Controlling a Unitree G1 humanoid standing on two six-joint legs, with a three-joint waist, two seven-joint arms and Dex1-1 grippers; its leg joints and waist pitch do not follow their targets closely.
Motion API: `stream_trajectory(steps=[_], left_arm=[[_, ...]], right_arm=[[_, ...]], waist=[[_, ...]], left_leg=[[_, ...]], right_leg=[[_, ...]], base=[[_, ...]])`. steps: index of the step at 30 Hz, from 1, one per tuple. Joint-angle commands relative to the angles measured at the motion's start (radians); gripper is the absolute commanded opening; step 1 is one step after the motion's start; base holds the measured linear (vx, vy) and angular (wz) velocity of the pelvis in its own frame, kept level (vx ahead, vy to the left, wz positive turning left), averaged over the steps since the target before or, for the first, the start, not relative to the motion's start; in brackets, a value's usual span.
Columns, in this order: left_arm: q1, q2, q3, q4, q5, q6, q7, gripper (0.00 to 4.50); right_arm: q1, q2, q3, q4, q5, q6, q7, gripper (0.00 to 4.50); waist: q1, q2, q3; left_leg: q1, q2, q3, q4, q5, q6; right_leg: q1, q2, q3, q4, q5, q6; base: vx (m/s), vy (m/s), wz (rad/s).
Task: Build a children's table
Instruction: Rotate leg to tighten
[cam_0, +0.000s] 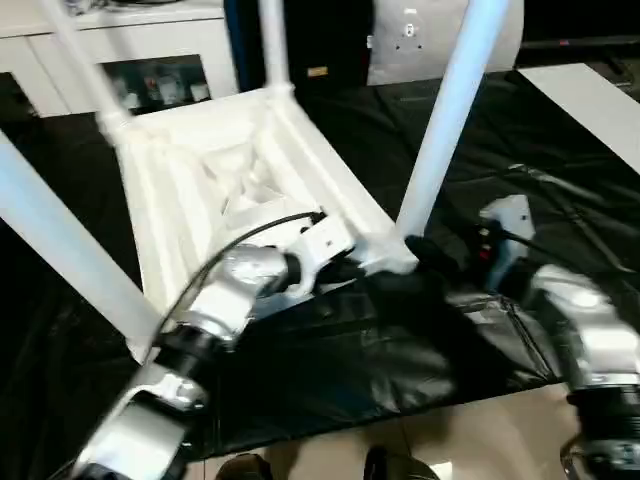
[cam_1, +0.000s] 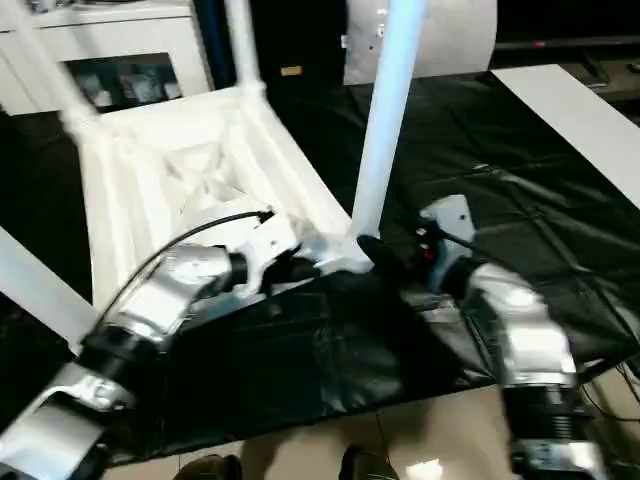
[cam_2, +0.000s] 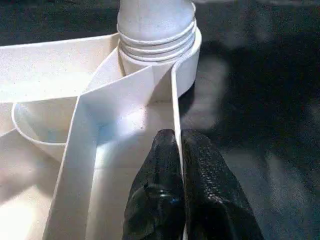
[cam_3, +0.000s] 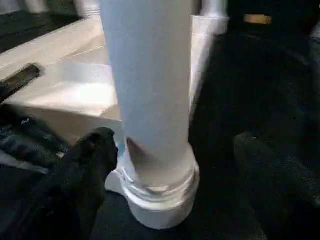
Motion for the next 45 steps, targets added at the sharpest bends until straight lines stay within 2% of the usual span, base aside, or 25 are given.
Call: stream_trajectory(steps=[1,3,5,8,10,12,13,14,15,19,21,22,27,32,36,41,42,43,44,45], left_arm=[[0.007,0.018,-0.033,-0.038,-0.020,-0.053,-0.090,0.00],[0.014,0.045,-0.046,-0.044,-0.029,-0.075,-0.151,0.00],[0.028,0.099,-0.075,-0.057,-0.037,-0.127,-0.265,0.00],[0.036,0.132,-0.093,-0.074,-0.049,-0.152,-0.346,0.00],[0.039,0.150,-0.103,-0.085,-0.056,-0.157,-0.388,0.00],[0.040,0.159,-0.109,-0.087,-0.061,-0.164,-0.413,0.00],[0.038,0.170,-0.116,-0.088,-0.065,-0.172,-0.440,0.00],[0.038,0.170,-0.116,-0.088,-0.065,-0.172,-0.440,0.00],[0.035,0.178,-0.123,-0.088,-0.069,-0.181,-0.465,0.00],[0.031,0.187,-0.134,-0.088,-0.073,-0.198,-0.501,0.00],[0.028,0.189,-0.138,-0.088,-0.075,-0.203,-0.516,0.00],[0.028,0.189,-0.138,-0.088,-0.075,-0.203,-0.516,0.00],[0.016,0.191,-0.136,-0.072,-0.077,-0.219,-0.534,0.00],[0.012,0.197,-0.139,-0.061,-0.079,-0.227,-0.535,0.00],[0.019,0.196,-0.127,-0.064,-0.083,-0.196,-0.511,0.00],[0.020,0.175,-0.106,-0.064,-0.081,-0.136,-0.440,0.00],[0.023,0.133,-0.071,-0.085,-0.089,-0.052,-0.332,0.00],[0.025,0.111,-0.055,-0.099,-0.091,-0.010,-0.275,0.00],[0.027,0.098,-0.046,-0.108,-0.092,0.014,-0.243,0.00],[0.029,0.074,-0.034,-0.126,-0.096,0.056,-0.193,0.00]], right_arm=[[0.001,-0.033,0.016,-0.023,0.021,-0.013,0.081,4.41],[0.001,-0.070,0.030,-0.023,0.029,-0.027,0.152,4.47],[0.011,-0.135,0.074,-0.044,0.050,-0.041,0.313,4.47],[0.016,-0.164,0.106,-0.052,0.067,-0.027,0.408,4.47],[0.016,-0.175,0.125,-0.051,0.066,-0.027,0.446,4.47],[0.014,-0.179,0.137,-0.046,0.064,-0.030,0.463,4.21],[0.007,-0.177,0.150,-0.038,0.067,-0.027,0.481,4.21],[0.007,-0.177,0.150,-0.038,0.067,-0.027,0.481,4.09],[0.001,-0.172,0.159,-0.033,0.072,-0.022,0.495,4.00],[-0.008,-0.160,0.177,-0.027,0.081,-0.023,0.517,3.54],[-0.012,-0.157,0.195,-0.023,0.088,-0.014,0.542,3.54],[-0.012,-0.157,0.195,-0.023,0.088,-0.014,0.542,3.30],[-0.018,-0.155,0.220,-0.009,0.094,-0.001,0.601,2.97],[-0.024,-0.152,0.234,0.000,0.101,0.009,0.611,2.53],[-0.002,-0.148,0.228,-0.018,0.125,0.043,0.603,2.19],[0.023,-0.123,0.204,-0.061,0.146,0.090,0.538,2.07],[0.036,-0.061,0.189,-0.087,0.104,0.127,0.364,2.06],[0.037,-0.019,0.179,-0.092,0.082,0.146,0.265,2.06],[0.036,0.005,0.172,-0.094,0.069,0.156,0.208,2.06],[0.032,0.047,0.161,-0.093,0.051,0.178,0.120,2.04]], waist=[[0.003,-0.023,-0.080],[0.006,-0.019,-0.078],[0.010,-0.021,-0.079],[0.017,-0.020,-0.079],[0.027,-0.024,-0.079],[0.031,-0.023,-0.079],[0.031,-0.027,-0.078],[0.034,-0.025,-0.079],[0.033,-0.030,-0.078],[0.034,-0.029,-0.078],[0.033,-0.030,-0.076],[0.033,-0.029,-0.076],[0.034,-0.030,-0.075],[0.034,-0.031,-0.074],[0.036,-0.030,-0.073],[0.035,-0.030,-0.071],[0.032,-0.031,-0.068],[0.033,-0.021,-0.067],[0.024,-0.025,-0.062],[0.015,-0.028,-0.062]], left_leg=[[0.009,0.014,0.005,-0.056,-0.190,0.117],[0.016,0.018,0.003,-0.057,-0.219,0.111],[0.012,0.022,0.001,-0.058,-0.227,0.110],[0.012,0.024,0.003,-0.057,-0.223,0.115],[0.013,0.025,0.005,-0.057,-0.216,0.110],[0.016,0.027,0.006,-0.056,-0.212,0.105],[0.014,0.026,0.006,-0.057,-0.212,0.104],[0.014,0.026,0.006,-0.057,-0.210,0.102],[0.012,0.026,0.006,-0.057,-0.207,0.101],[0.011,0.025,0.005,-0.057,-0.207,0.098],[0.011,0.024,0.005,-0.057,-0.210,0.095],[0.010,0.024,0.004,-0.057,-0.209,0.095],[0.009,0.025,0.005,-0.057,-0.200,0.098],[0.011,0.024,0.005,-0.056,-0.200,0.097],[0.010,0.024,0.004,-0.058,-0.207,0.090],[0.009,0.022,0.003,-0.060,-0.221,0.081],[0.008,0.022,0.003,-0.062,-0.230,0.074],[0.013,0.022,0.001,-0.063,-0.235,0.064],[0.013,0.017,0.000,-0.064,-0.268,0.046],[0.010,0.010,-0.004,-0.064,-0.281,0.025]], right_leg=[[0.072,-0.046,0.040,-0.068,-0.390,-0.161],[0.067,-0.047,0.039,-0.070,-0.401,-0.165],[0.071,-0.049,0.041,-0.063,-0.389,-0.171],[0.070,-0.049,0.043,-0.059,-0.371,-0.183],[0.067,-0.051,0.046,-0.057,-0.375,-0.187],[0.065,-0.051,0.048,-0.056,-0.369,-0.194],[0.065,-0.051,0.048,-0.055,-0.369,-0.195],[0.066,-0.052,0.048,-0.053,-0.371,-0.193],[0.066,-0.052,0.049,-0.053,-0.370,-0.192],[0.068,-0.053,0.048,-0.053,-0.377,-0.183],[0.066,-0.052,0.048,-0.053,-0.381,-0.183],[0.068,-0.052,0.048,-0.052,-0.383,-0.183],[0.067,-0.051,0.048,-0.052,-0.372,-0.183],[0.066,-0.051,0.049,-0.052,-0.376,-0.185],[0.067,-0.051,0.049,-0.054,-0.392,-0.180],[0.068,-0.052,0.047,-0.059,-0.423,-0.166],[0.067,-0.052,0.047,-0.063,-0.451,-0.153],[0.064,-0.052,0.048,-0.062,-0.461,-0.151],[0.060,-0.051,0.042,-0.074,-0.523,-0.136],[0.065,-0.051,0.035,-0.079,-0.589,-0.103]], base=[[0.000,0.000,0.00],[0.000,0.000,0.00],[0.000,0.000,0.00],[0.000,0.000,0.00],[0.000,0.000,0.00],[0.000,0.000,0.00],[0.000,0.000,0.00],[0.000,0.000,0.00],[0.000,0.000,0.00],[0.000,0.000,0.00],[0.000,0.000,0.00],[0.000,0.000,0.00],[0.000,0.000,0.00],[0.000,0.000,0.00],[0.000,0.000,0.00],[0.000,0.000,0.00],[0.000,0.000,0.00],[0.000,0.000,0.00],[0.000,0.000,0.00],[0.000,0.000,0.00]])
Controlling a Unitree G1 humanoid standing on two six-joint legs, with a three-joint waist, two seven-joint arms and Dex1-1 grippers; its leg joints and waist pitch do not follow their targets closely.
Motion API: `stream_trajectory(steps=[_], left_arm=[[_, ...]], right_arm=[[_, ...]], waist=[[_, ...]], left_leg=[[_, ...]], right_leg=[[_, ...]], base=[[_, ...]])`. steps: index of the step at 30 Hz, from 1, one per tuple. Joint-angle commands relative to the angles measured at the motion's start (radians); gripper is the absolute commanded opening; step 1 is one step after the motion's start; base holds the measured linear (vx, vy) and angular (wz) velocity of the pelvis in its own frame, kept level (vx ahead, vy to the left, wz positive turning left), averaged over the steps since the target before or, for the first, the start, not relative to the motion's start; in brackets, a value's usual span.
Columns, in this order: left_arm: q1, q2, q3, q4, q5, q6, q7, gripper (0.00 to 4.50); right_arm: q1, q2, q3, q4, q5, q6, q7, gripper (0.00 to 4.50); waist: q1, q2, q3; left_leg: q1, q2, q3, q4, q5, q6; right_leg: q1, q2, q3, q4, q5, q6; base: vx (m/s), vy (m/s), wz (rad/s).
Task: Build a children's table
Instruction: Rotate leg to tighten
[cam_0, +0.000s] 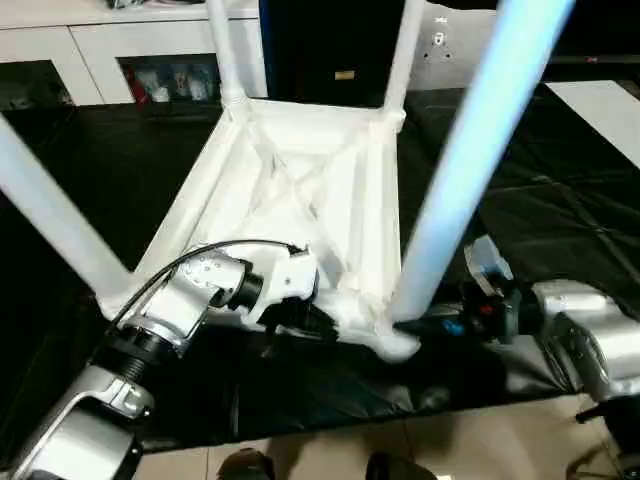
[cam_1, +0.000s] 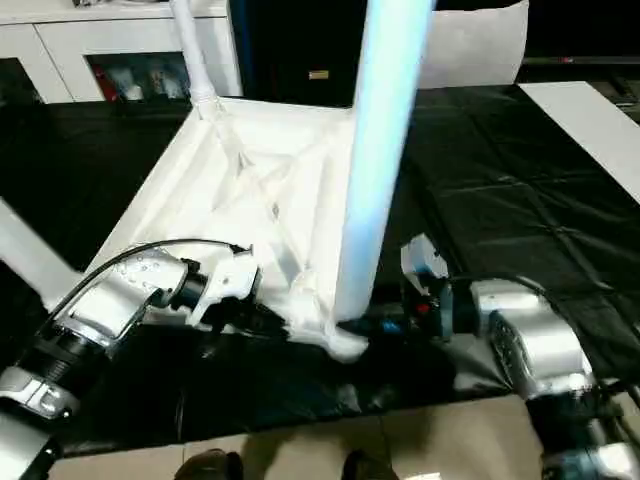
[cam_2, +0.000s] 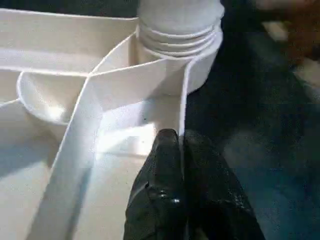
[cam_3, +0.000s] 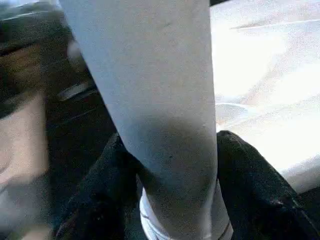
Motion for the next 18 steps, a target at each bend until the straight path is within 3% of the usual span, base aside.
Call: stream_trajectory(steps=[1,3,5,7,9,11,13,14,15,16,17,18], left_arm=[[-0.005,-0.088,-0.004,-0.076,-0.029,0.074,0.104,0.00],[-0.007,-0.142,0.019,-0.103,-0.030,0.136,0.196,0.00],[-0.008,-0.174,0.028,-0.114,-0.024,0.165,0.246,0.00],[-0.018,-0.215,0.041,-0.107,-0.009,0.178,0.311,0.00],[-0.038,-0.271,0.061,-0.074,0.015,0.181,0.413,0.00],[-0.063,-0.331,0.077,-0.029,0.042,0.166,0.527,0.00],[-0.072,-0.354,0.080,-0.020,0.052,0.161,0.581,0.00],[-0.074,-0.359,0.081,-0.019,0.054,0.161,0.593,0.00],[-0.071,-0.359,0.062,-0.028,0.072,0.156,0.597,0.00],[-0.068,-0.359,0.056,-0.031,0.075,0.152,0.592,0.00],[-0.065,-0.360,0.053,-0.035,0.078,0.153,0.591,0.00],[-0.060,-0.355,0.049,-0.043,0.078,0.144,0.577,0.00]], right_arm=[[-0.014,0.072,0.028,-0.011,-0.027,0.059,-0.167,2.03],[-0.026,0.141,0.016,0.000,-0.065,0.070,-0.303,2.02],[-0.038,0.193,-0.006,0.004,-0.066,0.098,-0.389,2.01],[-0.055,0.245,-0.023,0.016,-0.080,0.110,-0.481,1.99],[-0.081,0.309,-0.042,0.036,-0.123,0.110,-0.617,1.99],[-0.106,0.369,-0.066,0.073,-0.160,0.059,-0.741,1.99],[-0.111,0.386,-0.070,0.083,-0.173,0.014,-0.776,1.99],[-0.112,0.390,-0.071,0.084,-0.176,0.005,-0.784,2.54],[-0.112,0.400,-0.081,0.082,-0.185,-0.029,-0.807,2.67],[-0.111,0.407,-0.094,0.079,-0.172,-0.033,-0.805,2.69],[-0.111,0.414,-0.103,0.075,-0.164,-0.032,-0.806,2.69],[-0.105,0.404,-0.102,0.064,-0.161,-0.037,-0.785,2.69]], waist=[[-0.013,-0.020,-0.058],[-0.033,-0.017,-0.060],[-0.051,-0.018,-0.061],[-0.062,-0.010,-0.064],[-0.076,-0.007,-0.063],[-0.083,-0.002,-0.065],[-0.090,0.009,-0.058],[-0.094,0.007,-0.058],[-0.098,0.009,-0.059],[-0.099,0.008,-0.058],[-0.097,0.009,-0.061],[-0.097,0.004,-0.062]], left_leg=[[0.006,0.005,-0.009,-0.076,-0.305,0.018],[0.011,0.001,-0.013,-0.072,-0.334,0.013],[0.001,-0.001,-0.018,-0.073,-0.336,0.021],[0.000,0.002,-0.021,-0.074,-0.345,0.028],[0.013,0.004,-0.022,-0.075,-0.370,0.034],[0.022,0.002,-0.023,-0.071,-0.404,0.035],[0.035,0.017,-0.030,-0.081,-0.478,0.046],[0.030,0.022,-0.034,-0.085,-0.494,0.049],[0.023,0.029,-0.039,-0.094,-0.514,0.055],[0.023,0.029,-0.039,-0.095,-0.517,0.055],[0.035,0.017,-0.031,-0.086,-0.505,0.051],[0.030,0.006,-0.027,-0.080,-0.466,0.052]], right_leg=[[0.064,-0.048,0.019,-0.092,-0.656,-0.066],[0.062,-0.050,0.008,-0.111,-0.713,-0.024],[0.070,-0.047,-0.002,-0.116,-0.697,-0.012],[0.073,-0.048,-0.013,-0.124,-0.670,-0.015],[0.063,-0.044,-0.020,-0.133,-0.635,-0.028],[0.065,-0.041,-0.033,-0.142,-0.645,-0.023],[0.069,-0.041,-0.045,-0.152,-0.618,-0.012],[0.077,-0.042,-0.047,-0.146,-0.590,-0.014],[0.088,-0.045,-0.044,-0.134,-0.546,-0.019],[0.087,-0.049,-0.040,-0.130,-0.537,-0.024],[0.074,-0.058,-0.036,-0.140,-0.556,-0.038],[0.075,-0.061,-0.038,-0.141,-0.575,-0.048]], base=[[-0.061,0.006,-0.13],[0.000,0.000,0.00],[0.000,0.000,0.00],[0.000,0.000,0.00],[0.000,0.000,0.00],[0.000,0.000,0.00],[0.000,0.000,0.00],[0.000,0.000,0.00],[0.000,0.000,0.00],[0.000,0.000,0.00],[0.000,0.000,0.00],[0.000,0.000,0.00]])
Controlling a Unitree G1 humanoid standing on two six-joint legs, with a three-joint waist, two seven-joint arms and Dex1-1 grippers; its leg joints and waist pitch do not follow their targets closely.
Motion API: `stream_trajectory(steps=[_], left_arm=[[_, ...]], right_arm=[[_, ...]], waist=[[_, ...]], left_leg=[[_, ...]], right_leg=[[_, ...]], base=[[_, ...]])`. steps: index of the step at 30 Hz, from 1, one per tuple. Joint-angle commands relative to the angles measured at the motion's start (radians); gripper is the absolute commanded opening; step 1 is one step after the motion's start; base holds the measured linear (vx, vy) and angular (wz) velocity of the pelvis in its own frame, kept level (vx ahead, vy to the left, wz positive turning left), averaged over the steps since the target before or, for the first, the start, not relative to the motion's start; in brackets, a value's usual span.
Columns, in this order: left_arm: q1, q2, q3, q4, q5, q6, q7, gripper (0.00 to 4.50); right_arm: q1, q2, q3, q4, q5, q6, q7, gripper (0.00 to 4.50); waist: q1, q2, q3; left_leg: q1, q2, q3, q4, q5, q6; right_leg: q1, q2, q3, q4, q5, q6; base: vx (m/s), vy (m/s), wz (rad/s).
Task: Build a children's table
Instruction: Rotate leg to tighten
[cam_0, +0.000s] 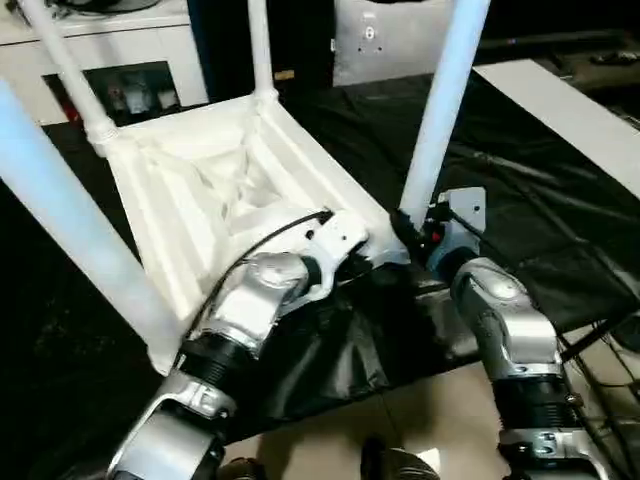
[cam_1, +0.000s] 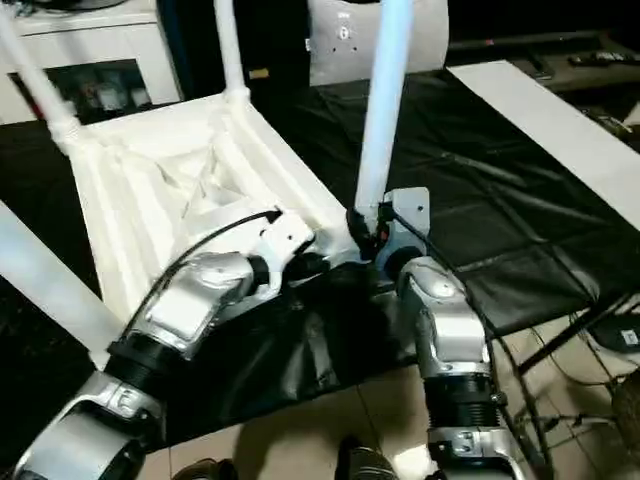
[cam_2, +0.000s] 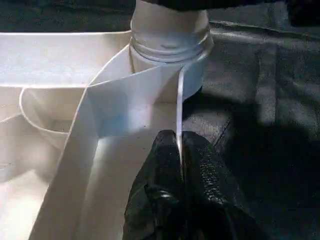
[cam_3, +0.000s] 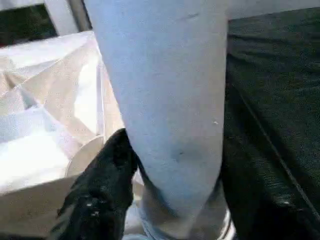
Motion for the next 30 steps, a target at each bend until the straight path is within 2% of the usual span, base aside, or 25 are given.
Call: stream_trajectory(steps=[1,3,4,6,8,10,11,12,13,15,16,17,18,19,20,21,23,24,25,30], left_arm=[[-0.028,-0.036,-0.017,-0.072,-0.029,-0.070,-0.017,0.00],[-0.016,-0.020,-0.022,-0.083,-0.031,-0.095,-0.058,0.00],[-0.013,-0.017,-0.022,-0.084,-0.032,-0.100,-0.067,0.00],[-0.006,0.000,-0.023,-0.084,-0.038,-0.106,-0.089,0.00],[0.000,0.021,-0.030,-0.083,-0.045,-0.125,-0.121,0.00],[0.009,0.055,-0.036,-0.086,-0.057,-0.138,-0.178,0.00],[0.010,0.060,-0.037,-0.087,-0.060,-0.141,-0.188,0.00],[0.017,0.102,-0.049,-0.086,-0.069,-0.174,-0.264,0.00],[0.019,0.113,-0.053,-0.085,-0.071,-0.184,-0.284,0.00],[0.020,0.127,-0.055,-0.082,-0.076,-0.193,-0.314,0.00],[0.021,0.139,-0.060,-0.082,-0.079,-0.203,-0.342,0.00],[0.023,0.152,-0.066,-0.081,-0.083,-0.212,-0.371,0.00],[0.027,0.193,-0.086,-0.075,-0.096,-0.265,-0.467,0.00],[0.028,0.205,-0.092,-0.075,-0.103,-0.278,-0.500,0.00],[0.028,0.212,-0.097,-0.075,-0.103,-0.283,-0.516,0.00],[0.027,0.222,-0.105,-0.072,-0.102,-0.290,-0.539,0.00],[0.027,0.251,-0.129,-0.072,-0.107,-0.327,-0.612,0.00],[0.027,0.265,-0.139,-0.073,-0.109,-0.339,-0.644,0.00],[0.026,0.270,-0.141,-0.072,-0.109,-0.342,-0.654,0.00],[0.007,0.315,-0.163,-0.047,-0.102,-0.392,-0.753,0.00]], right_arm=[[0.009,0.005,0.046,-0.028,0.031,-0.011,0.063,2.86],[0.022,-0.030,0.042,-0.046,0.029,-0.028,0.109,3.09],[0.025,-0.040,0.041,-0.048,0.030,-0.032,0.121,3.19],[0.034,-0.084,0.044,-0.052,0.045,-0.054,0.179,3.34],[0.042,-0.122,0.042,-0.058,0.067,-0.055,0.235,3.48],[0.055,-0.187,0.044,-0.068,0.086,-0.055,0.343,3.63],[0.057,-0.196,0.045,-0.069,0.088,-0.056,0.357,3.68],[0.070,-0.270,0.055,-0.079,0.104,-0.055,0.473,3.74],[0.073,-0.290,0.059,-0.082,0.109,-0.054,0.504,3.91],[0.077,-0.321,0.064,-0.085,0.116,-0.052,0.555,3.91],[0.079,-0.342,0.069,-0.081,0.120,-0.061,0.592,3.91],[0.080,-0.363,0.075,-0.077,0.123,-0.069,0.630,3.91],[0.081,-0.433,0.095,-0.057,0.139,-0.108,0.756,3.91],[0.080,-0.452,0.100,-0.052,0.147,-0.118,0.795,3.91],[0.080,-0.461,0.105,-0.052,0.149,-0.126,0.815,3.91],[0.079,-0.474,0.112,-0.051,0.151,-0.138,0.847,3.91],[0.077,-0.508,0.132,-0.046,0.170,-0.142,0.938,3.91],[0.075,-0.519,0.140,-0.041,0.171,-0.150,0.968,3.91],[0.074,-0.522,0.143,-0.039,0.170,-0.153,0.978,3.76],[0.068,-0.564,0.197,-0.039,0.186,-0.126,1.115,3.45]], waist=[[0.005,-0.017,-0.073],[0.011,-0.014,-0.078],[0.013,-0.016,-0.079],[0.022,-0.019,-0.085],[0.031,-0.022,-0.089],[0.043,-0.026,-0.083],[0.043,-0.026,-0.083],[0.055,-0.026,-0.089],[0.060,-0.027,-0.090],[0.070,-0.023,-0.092],[0.071,-0.028,-0.092],[0.071,-0.028,-0.092],[0.081,-0.029,-0.098],[0.085,-0.028,-0.101],[0.092,-0.025,-0.098],[0.095,-0.025,-0.094],[0.100,-0.025,-0.092],[0.107,-0.024,-0.090],[0.108,-0.028,-0.089],[0.110,-0.031,-0.086]], left_leg=[[0.019,0.008,-0.007,-0.076,-0.422,0.056],[0.019,0.012,-0.005,-0.077,-0.383,0.063],[0.017,0.012,-0.004,-0.077,-0.371,0.066],[0.008,0.014,0.000,-0.076,-0.310,0.085],[0.004,0.011,0.006,-0.070,-0.266,0.105],[0.009,0.007,0.014,-0.064,-0.274,0.111],[0.009,0.007,0.014,-0.064,-0.274,0.111],[0.003,0.007,0.013,-0.062,-0.236,0.115],[0.001,0.008,0.013,-0.061,-0.226,0.120],[0.006,0.014,0.018,-0.059,-0.191,0.125],[0.004,0.014,0.019,-0.058,-0.183,0.122],[0.004,0.014,0.019,-0.058,-0.183,0.122],[0.000,0.014,0.017,-0.055,-0.161,0.129],[-0.001,0.015,0.015,-0.053,-0.150,0.137],[0.002,0.019,0.018,-0.052,-0.140,0.147],[0.001,0.021,0.019,-0.054,-0.162,0.149],[0.006,0.023,0.019,-0.056,-0.183,0.144],[0.010,0.026,0.019,-0.058,-0.212,0.132],[0.013,0.027,0.020,-0.059,-0.221,0.121],[0.012,0.027,0.022,-0.062,-0.240,0.107]], right_leg=[[0.056,-0.048,0.022,-0.070,-0.568,-0.050],[0.053,-0.049,0.033,-0.060,-0.523,-0.071],[0.052,-0.049,0.036,-0.057,-0.504,-0.080],[0.058,-0.047,0.047,-0.038,-0.420,-0.121],[0.059,-0.046,0.052,-0.030,-0.386,-0.137],[0.049,-0.046,0.055,-0.035,-0.470,-0.124],[0.049,-0.046,0.055,-0.035,-0.470,-0.124],[0.056,-0.047,0.056,-0.029,-0.472,-0.110],[0.058,-0.046,0.058,-0.027,-0.465,-0.107],[0.050,-0.042,0.060,-0.019,-0.415,-0.130],[0.052,-0.040,0.059,-0.015,-0.406,-0.136],[0.052,-0.040,0.059,-0.015,-0.406,-0.136],[0.056,-0.042,0.061,-0.005,-0.372,-0.142],[0.057,-0.040,0.061,0.000,-0.350,-0.148],[0.049,-0.039,0.065,0.006,-0.314,-0.168],[0.048,-0.037,0.064,0.005,-0.325,-0.175],[0.045,-0.037,0.064,0.002,-0.349,-0.172],[0.043,-0.038,0.065,-0.001,-0.386,-0.165],[0.040,-0.037,0.068,-0.002,-0.395,-0.165],[0.039,-0.037,0.077,0.000,-0.424,-0.162]], base=[[0.000,0.000,0.00],[0.000,0.000,0.00],[0.000,0.000,0.00],[0.000,0.000,0.00],[0.000,0.000,0.00],[0.000,0.000,0.00],[0.026,-0.051,0.03],[0.026,-0.051,0.03],[0.032,-0.053,0.00],[0.000,0.000,0.00],[0.000,0.000,0.00],[0.000,0.000,0.00],[0.000,0.000,0.00],[0.000,0.000,0.00],[0.000,0.000,0.00],[0.000,0.000,0.00],[0.000,0.000,0.00],[0.000,0.000,0.00],[0.000,0.000,0.00],[0.000,0.000,0.00]])
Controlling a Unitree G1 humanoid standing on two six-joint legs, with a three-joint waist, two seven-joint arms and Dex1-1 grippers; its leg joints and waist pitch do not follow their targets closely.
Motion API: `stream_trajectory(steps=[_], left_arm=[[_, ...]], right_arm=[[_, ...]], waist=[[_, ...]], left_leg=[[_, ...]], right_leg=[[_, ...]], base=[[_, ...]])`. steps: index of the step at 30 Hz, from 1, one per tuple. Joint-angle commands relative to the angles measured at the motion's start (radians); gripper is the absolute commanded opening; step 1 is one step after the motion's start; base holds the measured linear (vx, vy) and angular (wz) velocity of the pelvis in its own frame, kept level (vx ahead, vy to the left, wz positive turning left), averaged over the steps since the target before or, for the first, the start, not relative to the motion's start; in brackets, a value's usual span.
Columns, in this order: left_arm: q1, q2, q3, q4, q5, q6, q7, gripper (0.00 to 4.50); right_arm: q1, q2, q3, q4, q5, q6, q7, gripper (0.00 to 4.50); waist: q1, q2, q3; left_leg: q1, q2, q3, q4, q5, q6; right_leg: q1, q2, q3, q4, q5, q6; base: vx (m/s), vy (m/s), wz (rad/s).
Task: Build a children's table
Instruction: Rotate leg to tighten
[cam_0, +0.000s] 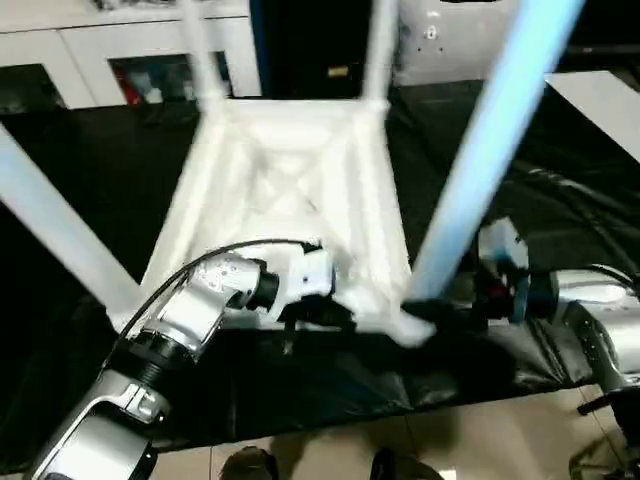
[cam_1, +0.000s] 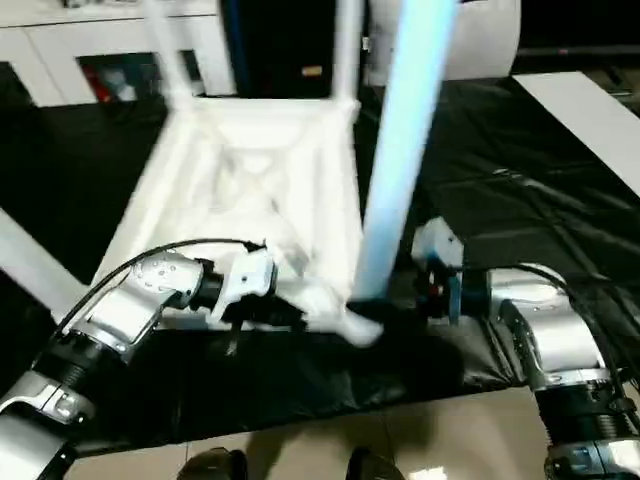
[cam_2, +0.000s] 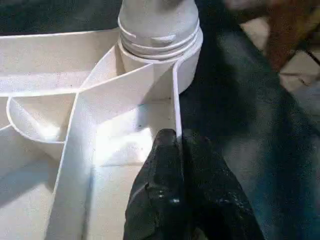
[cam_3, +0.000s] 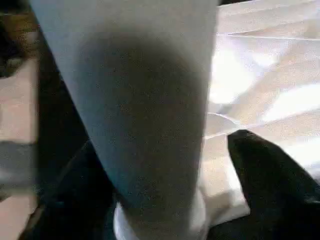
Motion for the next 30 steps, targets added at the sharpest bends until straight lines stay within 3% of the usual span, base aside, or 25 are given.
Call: stream_trajectory(steps=[1,6,7,11,20,24,25,26,27,29,30], left_arm=[[-0.022,0.005,-0.034,-0.011,-0.001,-0.037,-0.066,0.00],[-0.040,0.023,-0.041,0.018,-0.003,-0.074,-0.115,0.00],[-0.042,0.025,-0.040,0.023,-0.003,-0.079,-0.123,0.00],[-0.049,0.032,-0.041,0.036,-0.005,-0.096,-0.142,0.00],[-0.032,0.035,-0.041,0.034,-0.016,-0.105,-0.138,0.00],[-0.025,0.006,-0.014,0.020,-0.023,-0.029,-0.057,0.00],[-0.024,-0.006,-0.001,0.015,-0.030,-0.004,-0.029,0.00],[-0.023,-0.012,0.005,0.012,-0.033,0.008,-0.016,0.00],[-0.019,-0.040,0.031,-0.011,-0.041,0.070,0.060,0.00],[-0.018,-0.051,0.041,-0.021,-0.043,0.097,0.095,0.00],[-0.016,-0.064,0.053,-0.030,-0.045,0.132,0.133,0.00]], right_arm=[[-0.006,-0.016,0.010,-0.002,0.013,0.007,0.033,3.28],[-0.016,-0.031,0.047,0.020,0.012,-0.001,0.097,3.00],[-0.019,-0.031,0.049,0.025,0.011,-0.003,0.105,2.77],[-0.032,-0.024,0.057,0.040,0.016,0.001,0.132,2.56],[-0.015,-0.010,0.065,0.028,0.039,0.016,0.154,2.00],[0.024,0.013,0.044,-0.026,0.078,0.073,0.109,1.96],[0.032,0.024,0.038,-0.039,0.084,0.089,0.080,1.96],[0.035,0.029,0.034,-0.045,0.086,0.097,0.066,1.95],[0.034,0.075,0.014,-0.052,0.076,0.134,-0.048,1.95],[0.032,0.095,0.006,-0.052,0.069,0.146,-0.099,1.95],[0.028,0.118,0.000,-0.050,0.058,0.152,-0.150,1.95]], waist=[[-0.006,-0.023,-0.083],[-0.007,-0.031,-0.081],[-0.006,-0.031,-0.082],[-0.007,-0.033,-0.081],[-0.003,-0.030,-0.086],[0.000,-0.030,-0.085],[0.000,-0.020,-0.083],[-0.001,-0.022,-0.081],[-0.004,-0.020,-0.079],[-0.008,-0.018,-0.077],[-0.016,-0.022,-0.073]], left_leg=[[0.016,0.024,0.002,-0.071,-0.252,0.102],[0.015,0.020,0.001,-0.071,-0.269,0.088],[0.015,0.020,0.001,-0.070,-0.265,0.088],[0.012,0.021,0.000,-0.071,-0.256,0.089],[0.012,0.023,0.000,-0.069,-0.235,0.093],[0.013,0.024,0.002,-0.069,-0.234,0.094],[0.012,0.024,0.001,-0.071,-0.242,0.089],[0.012,0.023,0.001,-0.072,-0.250,0.086],[0.013,0.022,0.000,-0.073,-0.264,0.076],[0.013,0.018,-0.002,-0.074,-0.283,0.064],[0.017,0.010,-0.003,-0.071,-0.310,0.050]], right_leg=[[0.065,-0.037,0.043,-0.064,-0.450,-0.153],[0.066,-0.039,0.042,-0.071,-0.492,-0.132],[0.067,-0.040,0.042,-0.071,-0.497,-0.129],[0.068,-0.038,0.041,-0.067,-0.483,-0.132],[0.070,-0.037,0.043,-0.058,-0.417,-0.165],[0.070,-0.037,0.044,-0.058,-0.412,-0.172],[0.070,-0.036,0.044,-0.062,-0.413,-0.171],[0.069,-0.035,0.043,-0.063,-0.424,-0.167],[0.071,-0.035,0.042,-0.065,-0.448,-0.159],[0.069,-0.035,0.038,-0.070,-0.493,-0.144],[0.067,-0.035,0.029,-0.087,-0.587,-0.099]], base=[[0.000,0.000,0.00],[0.000,0.000,0.00],[0.000,0.000,0.00],[0.000,0.000,0.00],[0.000,0.000,0.00],[0.000,0.000,0.00],[0.000,0.000,0.00],[0.000,0.000,0.00],[0.000,0.000,0.00],[0.000,0.000,0.00],[0.000,0.000,0.00]])
